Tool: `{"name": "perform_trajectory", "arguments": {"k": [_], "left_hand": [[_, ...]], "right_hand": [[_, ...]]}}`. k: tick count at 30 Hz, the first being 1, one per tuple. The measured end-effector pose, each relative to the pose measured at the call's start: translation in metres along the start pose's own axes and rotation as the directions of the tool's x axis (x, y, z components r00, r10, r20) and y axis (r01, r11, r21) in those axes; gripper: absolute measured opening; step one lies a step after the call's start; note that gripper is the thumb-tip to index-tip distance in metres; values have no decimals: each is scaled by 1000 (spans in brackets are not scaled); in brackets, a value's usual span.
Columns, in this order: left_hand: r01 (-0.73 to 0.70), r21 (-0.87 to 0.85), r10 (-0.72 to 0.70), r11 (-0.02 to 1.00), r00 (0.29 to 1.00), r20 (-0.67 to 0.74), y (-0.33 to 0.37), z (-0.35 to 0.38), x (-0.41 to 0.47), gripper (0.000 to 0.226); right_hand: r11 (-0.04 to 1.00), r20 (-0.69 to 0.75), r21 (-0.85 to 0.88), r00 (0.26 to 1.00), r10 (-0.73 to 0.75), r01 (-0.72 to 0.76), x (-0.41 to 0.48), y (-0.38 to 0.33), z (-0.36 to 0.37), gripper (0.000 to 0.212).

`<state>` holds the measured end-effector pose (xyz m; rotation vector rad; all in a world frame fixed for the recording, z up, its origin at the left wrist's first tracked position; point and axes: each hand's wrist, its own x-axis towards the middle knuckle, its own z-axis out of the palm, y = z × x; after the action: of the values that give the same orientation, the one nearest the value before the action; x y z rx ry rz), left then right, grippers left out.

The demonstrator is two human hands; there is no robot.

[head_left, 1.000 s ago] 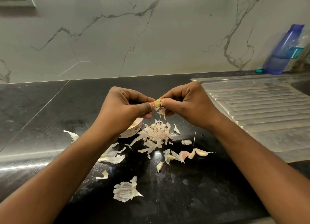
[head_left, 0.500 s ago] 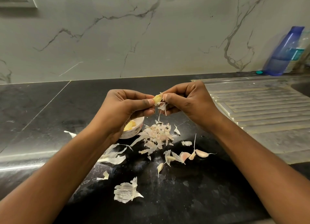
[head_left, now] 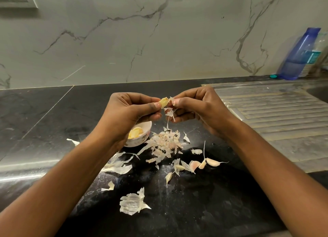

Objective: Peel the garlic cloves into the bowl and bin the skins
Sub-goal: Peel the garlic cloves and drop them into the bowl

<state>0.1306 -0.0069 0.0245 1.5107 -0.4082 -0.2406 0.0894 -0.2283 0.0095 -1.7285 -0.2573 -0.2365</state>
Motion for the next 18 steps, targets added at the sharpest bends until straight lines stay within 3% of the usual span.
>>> {"name": "perform_trajectory", "arguments": {"k": [5,13,18], "left_hand": [[-12,27,12,1000,1000,0,0,1,-1,17],[81,-136,-71,987,994,82,2,3,-3,29],[112,-217,-97,970,992,78,2,2,-2,31]], "right_hand": [[998,-24,-61,999,-32,31,0,0,1,14],[988,-75,-141,994,-77,66,1,3,6,6],[952,-31,-293,994,-102,88,0,1,-1,7]]}}
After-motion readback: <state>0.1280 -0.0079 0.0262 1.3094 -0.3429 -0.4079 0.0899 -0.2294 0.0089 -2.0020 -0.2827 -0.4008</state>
